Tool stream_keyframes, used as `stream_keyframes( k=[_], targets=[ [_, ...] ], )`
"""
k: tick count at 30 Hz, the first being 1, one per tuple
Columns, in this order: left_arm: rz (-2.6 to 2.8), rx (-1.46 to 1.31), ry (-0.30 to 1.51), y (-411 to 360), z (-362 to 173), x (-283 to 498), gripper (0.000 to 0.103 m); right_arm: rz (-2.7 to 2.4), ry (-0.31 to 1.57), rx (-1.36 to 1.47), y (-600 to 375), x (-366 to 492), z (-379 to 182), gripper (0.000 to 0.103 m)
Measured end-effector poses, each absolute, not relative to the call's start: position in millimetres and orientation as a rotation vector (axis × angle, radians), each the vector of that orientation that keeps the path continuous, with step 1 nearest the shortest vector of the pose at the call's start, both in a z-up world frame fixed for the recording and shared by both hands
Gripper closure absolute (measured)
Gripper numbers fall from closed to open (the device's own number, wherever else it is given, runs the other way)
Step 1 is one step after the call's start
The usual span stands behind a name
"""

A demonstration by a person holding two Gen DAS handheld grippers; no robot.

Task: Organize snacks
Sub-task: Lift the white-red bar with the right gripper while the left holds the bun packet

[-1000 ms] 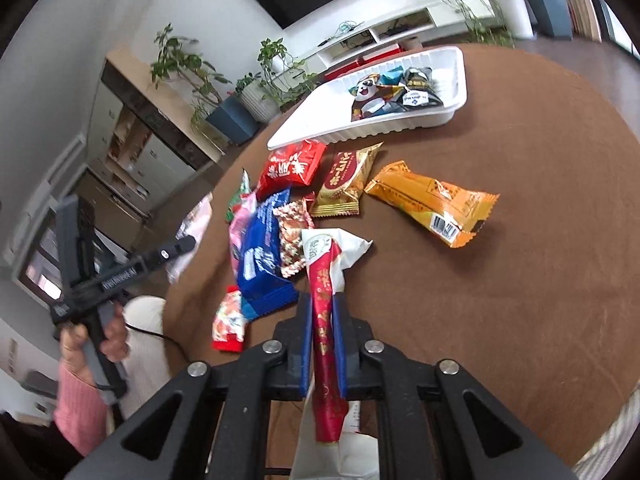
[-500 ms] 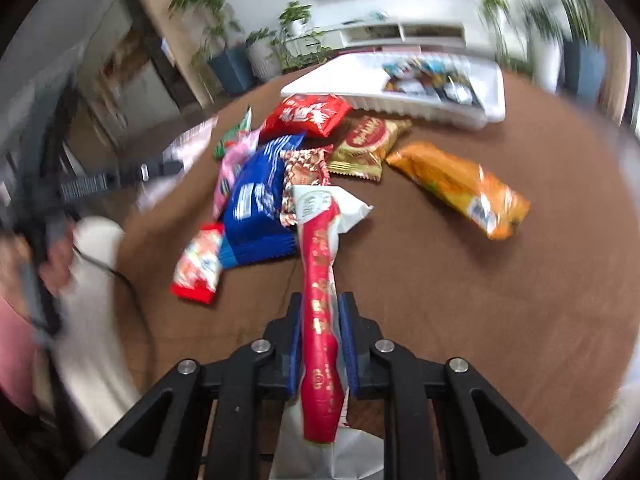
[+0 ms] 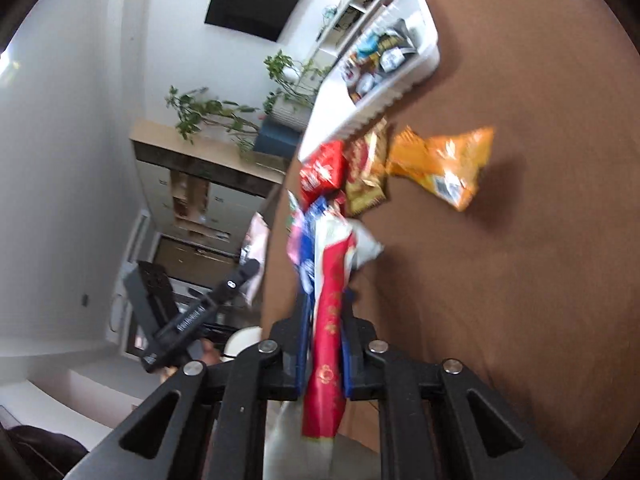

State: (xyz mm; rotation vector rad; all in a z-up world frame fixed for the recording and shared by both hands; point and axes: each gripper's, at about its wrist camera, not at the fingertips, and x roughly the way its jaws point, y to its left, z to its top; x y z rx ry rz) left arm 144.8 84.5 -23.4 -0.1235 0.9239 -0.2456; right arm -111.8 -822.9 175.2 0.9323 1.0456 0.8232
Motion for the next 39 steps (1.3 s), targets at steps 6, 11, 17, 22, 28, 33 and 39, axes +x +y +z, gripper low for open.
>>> stream_keyframes(
  k=[6, 11, 17, 22, 28, 33, 39],
  targets=[
    [-0.264, -0.134, 0.926, 77.0, -18.1, 155.7, 0.084, 0.816, 0.992, 0.869, -823.5, -94.7, 200.5, 0.092],
    [-0.277, -0.134, 0.931, 73.0, -18.7, 156.4, 0.084, 0.763, 1.013, 0.499, -797.3, -103.1, 222.1, 0.089],
    [-0.279, -0.131, 0.942, 73.9, -22.4, 155.5, 0.084, 0.756, 1.036, 0.125, -769.0, -130.8, 227.2, 0.054],
    [-0.274, -0.136, 0.945, 74.9, -23.0, 156.5, 0.084, 0.748, 1.052, -0.166, -750.3, -149.1, 216.6, 0.055],
    [-0.274, -0.136, 0.951, 73.6, -23.8, 157.1, 0.084, 0.78, 1.117, -0.005, -761.4, -138.5, 200.3, 0.081],
    [-0.286, -0.138, 0.956, 72.4, -24.1, 156.6, 0.084, 0.831, 1.221, 0.532, -811.3, -117.2, 170.8, 0.083],
    [-0.3, -0.156, 0.963, 70.4, -22.9, 160.8, 0.084, 0.903, 1.229, 0.914, -837.5, -116.3, 152.6, 0.083]
  ],
)
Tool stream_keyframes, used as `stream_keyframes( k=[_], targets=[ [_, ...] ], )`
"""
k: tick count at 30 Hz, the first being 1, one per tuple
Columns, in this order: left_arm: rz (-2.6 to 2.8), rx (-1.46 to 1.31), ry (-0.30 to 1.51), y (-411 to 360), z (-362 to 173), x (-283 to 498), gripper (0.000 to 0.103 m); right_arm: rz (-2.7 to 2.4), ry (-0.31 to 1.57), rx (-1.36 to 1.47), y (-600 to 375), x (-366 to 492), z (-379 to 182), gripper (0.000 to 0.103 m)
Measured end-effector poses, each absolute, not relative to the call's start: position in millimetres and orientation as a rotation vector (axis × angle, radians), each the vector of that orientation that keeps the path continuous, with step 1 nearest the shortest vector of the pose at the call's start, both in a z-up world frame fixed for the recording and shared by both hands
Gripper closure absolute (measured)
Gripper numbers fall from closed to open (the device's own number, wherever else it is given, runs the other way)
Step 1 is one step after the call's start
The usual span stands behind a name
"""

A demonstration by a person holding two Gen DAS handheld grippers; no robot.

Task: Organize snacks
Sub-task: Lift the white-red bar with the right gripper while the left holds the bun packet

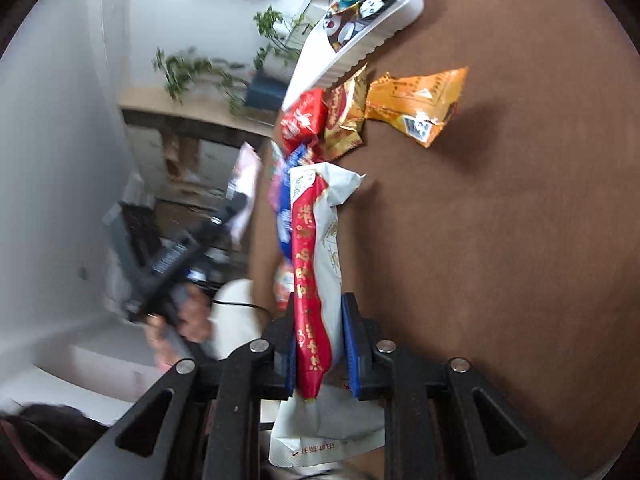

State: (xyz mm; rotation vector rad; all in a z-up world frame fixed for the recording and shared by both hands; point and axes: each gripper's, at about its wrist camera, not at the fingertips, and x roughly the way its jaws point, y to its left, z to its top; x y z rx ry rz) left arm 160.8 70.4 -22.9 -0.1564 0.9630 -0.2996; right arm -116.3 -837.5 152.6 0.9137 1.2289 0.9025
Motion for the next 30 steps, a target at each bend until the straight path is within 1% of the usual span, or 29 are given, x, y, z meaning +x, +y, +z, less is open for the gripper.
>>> stream_keyframes(
  k=[5, 13, 14, 15, 17, 19, 23, 25, 26, 27, 30],
  targets=[
    [-0.317, -0.18, 0.968, 68.1, -20.6, 166.3, 0.084, 0.937, 1.176, 1.049, -846.8, -109.7, 153.3, 0.083],
    [-0.34, -0.197, 0.971, 55.1, -11.7, 187.2, 0.084, 0.87, 1.046, 1.028, -864.1, -77.1, 187.5, 0.084],
    [-0.342, -0.199, 0.971, 53.3, -10.1, 190.8, 0.084, 0.856, 1.028, 1.027, -867.4, -71.2, 190.8, 0.084],
    [-0.345, -0.199, 0.97, 51.1, -8.9, 194.3, 0.084, 0.853, 1.016, 1.03, -869.5, -67.9, 193.2, 0.088],
    [-0.35, -0.197, 0.969, 45.3, -6.3, 201.9, 0.084, 0.844, 0.994, 1.022, -873.6, -53.1, 200.4, 0.09],
    [-0.356, -0.192, 0.969, 39.5, -4.4, 207.6, 0.084, 0.841, 0.999, 0.979, -867.7, -45.2, 205.1, 0.09],
    [-0.375, -0.182, 0.965, 30.0, -3.0, 211.5, 0.084, 0.81, 1.019, 0.676, -844.0, -53.5, 223.3, 0.09],
    [-0.376, -0.168, 0.964, 26.0, -3.9, 211.1, 0.084, 0.81, 1.046, 0.546, -827.4, -64.2, 225.7, 0.081],
    [-0.378, -0.163, 0.964, 24.3, -5.1, 210.3, 0.084, 0.803, 1.053, 0.495, -821.7, -68.2, 226.5, 0.069],
    [-0.38, -0.161, 0.966, 22.9, -6.5, 210.1, 0.084, 0.794, 1.06, 0.418, -812.3, -74.8, 225.8, 0.064],
    [-0.375, -0.155, 0.969, 21.4, -8.9, 208.7, 0.084, 0.74, 1.061, 0.225, -793.3, -86.6, 222.1, 0.062]
  ],
)
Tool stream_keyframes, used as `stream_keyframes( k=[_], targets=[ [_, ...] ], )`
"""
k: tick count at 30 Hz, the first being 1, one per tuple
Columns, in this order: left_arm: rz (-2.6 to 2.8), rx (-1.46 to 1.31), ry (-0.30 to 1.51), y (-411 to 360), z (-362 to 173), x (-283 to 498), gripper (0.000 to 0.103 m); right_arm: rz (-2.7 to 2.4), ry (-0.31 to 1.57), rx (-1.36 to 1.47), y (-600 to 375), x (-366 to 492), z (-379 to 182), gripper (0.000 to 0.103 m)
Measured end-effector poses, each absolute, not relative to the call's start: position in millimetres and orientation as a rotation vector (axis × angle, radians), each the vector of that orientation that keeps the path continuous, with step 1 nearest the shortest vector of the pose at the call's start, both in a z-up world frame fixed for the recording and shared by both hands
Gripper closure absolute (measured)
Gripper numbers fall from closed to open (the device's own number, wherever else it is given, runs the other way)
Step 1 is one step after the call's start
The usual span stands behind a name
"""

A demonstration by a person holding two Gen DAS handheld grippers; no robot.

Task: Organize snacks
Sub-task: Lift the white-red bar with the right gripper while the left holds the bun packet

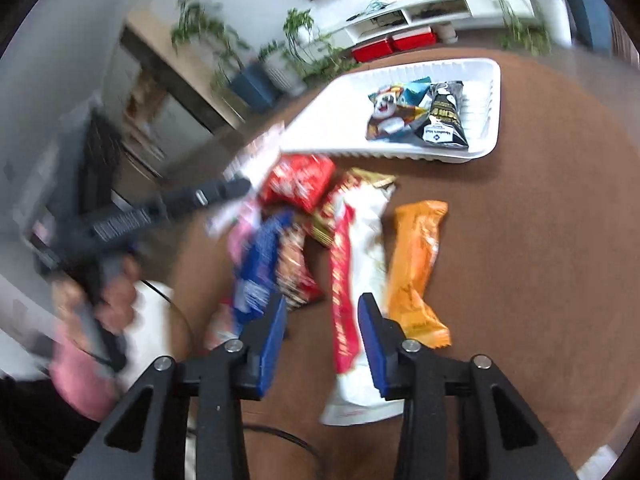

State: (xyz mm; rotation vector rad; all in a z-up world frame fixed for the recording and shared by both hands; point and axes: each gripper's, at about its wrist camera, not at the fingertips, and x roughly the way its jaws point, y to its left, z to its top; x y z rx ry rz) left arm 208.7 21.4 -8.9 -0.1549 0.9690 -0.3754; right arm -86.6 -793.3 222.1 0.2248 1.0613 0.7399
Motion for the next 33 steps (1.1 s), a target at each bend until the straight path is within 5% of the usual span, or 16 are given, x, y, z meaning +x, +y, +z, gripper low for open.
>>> stream_keyframes(
  k=[6, 10, 12, 22, 33],
  targets=[
    [-0.365, -0.156, 0.972, 24.1, -12.0, 209.8, 0.084, 0.64, 1.075, 0.009, -776.8, -87.2, 198.0, 0.061],
    [-0.36, -0.16, 0.977, 26.4, -13.6, 208.2, 0.084, 0.637, 1.052, 0.0, -776.0, -77.3, 195.2, 0.075],
    [-0.358, -0.163, 0.982, 27.1, -14.9, 207.1, 0.083, 0.662, 1.073, 0.091, -784.8, -71.5, 191.3, 0.083],
    [-0.356, -0.178, 0.993, 29.7, -17.4, 206.1, 0.083, 0.804, 1.201, 0.814, -845.1, -60.1, 152.6, 0.085],
    [-0.36, -0.204, 0.998, 25.2, -13.3, 223.7, 0.083, 0.845, 1.075, 0.97, -858.7, -52.3, 173.7, 0.085]
  ],
)
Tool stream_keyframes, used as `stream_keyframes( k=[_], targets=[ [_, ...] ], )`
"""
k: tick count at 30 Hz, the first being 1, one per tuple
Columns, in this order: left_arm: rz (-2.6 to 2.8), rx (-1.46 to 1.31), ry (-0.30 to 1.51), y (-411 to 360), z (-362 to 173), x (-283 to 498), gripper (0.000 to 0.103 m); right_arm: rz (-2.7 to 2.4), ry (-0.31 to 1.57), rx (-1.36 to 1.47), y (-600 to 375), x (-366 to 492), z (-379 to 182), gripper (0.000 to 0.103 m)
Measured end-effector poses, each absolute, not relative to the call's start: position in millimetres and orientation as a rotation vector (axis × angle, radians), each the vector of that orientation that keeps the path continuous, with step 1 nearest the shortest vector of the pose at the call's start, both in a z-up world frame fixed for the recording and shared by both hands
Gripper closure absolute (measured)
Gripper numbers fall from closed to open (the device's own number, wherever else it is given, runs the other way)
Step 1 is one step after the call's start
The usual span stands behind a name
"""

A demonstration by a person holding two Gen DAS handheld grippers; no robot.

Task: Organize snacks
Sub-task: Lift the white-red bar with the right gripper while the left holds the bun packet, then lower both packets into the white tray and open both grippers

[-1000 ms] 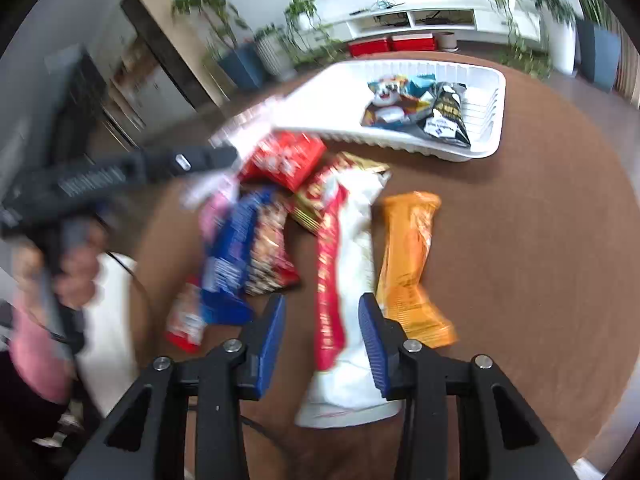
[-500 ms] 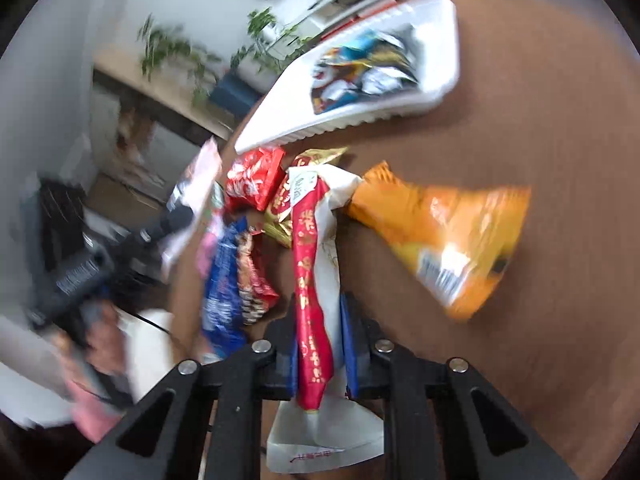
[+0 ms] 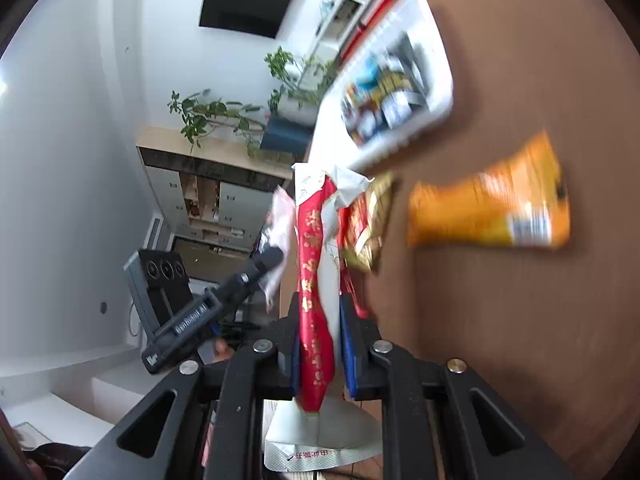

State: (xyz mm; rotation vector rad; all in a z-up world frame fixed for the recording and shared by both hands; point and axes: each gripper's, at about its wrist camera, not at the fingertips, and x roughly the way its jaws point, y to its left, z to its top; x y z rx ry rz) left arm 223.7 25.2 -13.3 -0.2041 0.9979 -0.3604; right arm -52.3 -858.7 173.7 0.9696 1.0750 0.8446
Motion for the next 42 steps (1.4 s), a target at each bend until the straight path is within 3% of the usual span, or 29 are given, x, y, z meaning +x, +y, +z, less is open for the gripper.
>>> stream_keyframes(
  k=[8, 19, 28, 34, 40, 42],
  targets=[
    [-0.368, -0.214, 0.989, 12.2, -2.2, 264.0, 0.083, 0.711, 0.959, 0.931, -876.2, -0.5, 194.8, 0.085],
    [-0.33, -0.169, 1.008, -13.3, -9.7, 333.5, 0.082, 0.542, 0.956, 0.823, -879.1, 61.8, 188.5, 0.085],
    [-0.268, -0.133, 1.053, -20.2, -43.4, 366.1, 0.081, 0.493, 0.942, 0.673, -862.5, 78.0, 196.3, 0.085],
    [-0.266, -0.151, 1.021, -17.4, -38.2, 372.7, 0.081, 0.471, 0.901, 0.587, -862.9, 71.6, 208.9, 0.085],
    [-0.283, -0.189, 0.977, -11.3, -19.9, 367.5, 0.081, 0.462, 0.848, 0.535, -860.8, 59.3, 223.1, 0.08],
    [-0.28, -0.179, 0.961, -10.4, -10.7, 357.8, 0.081, 0.461, 0.826, 0.517, -860.8, 56.2, 229.3, 0.073]
  ],
)
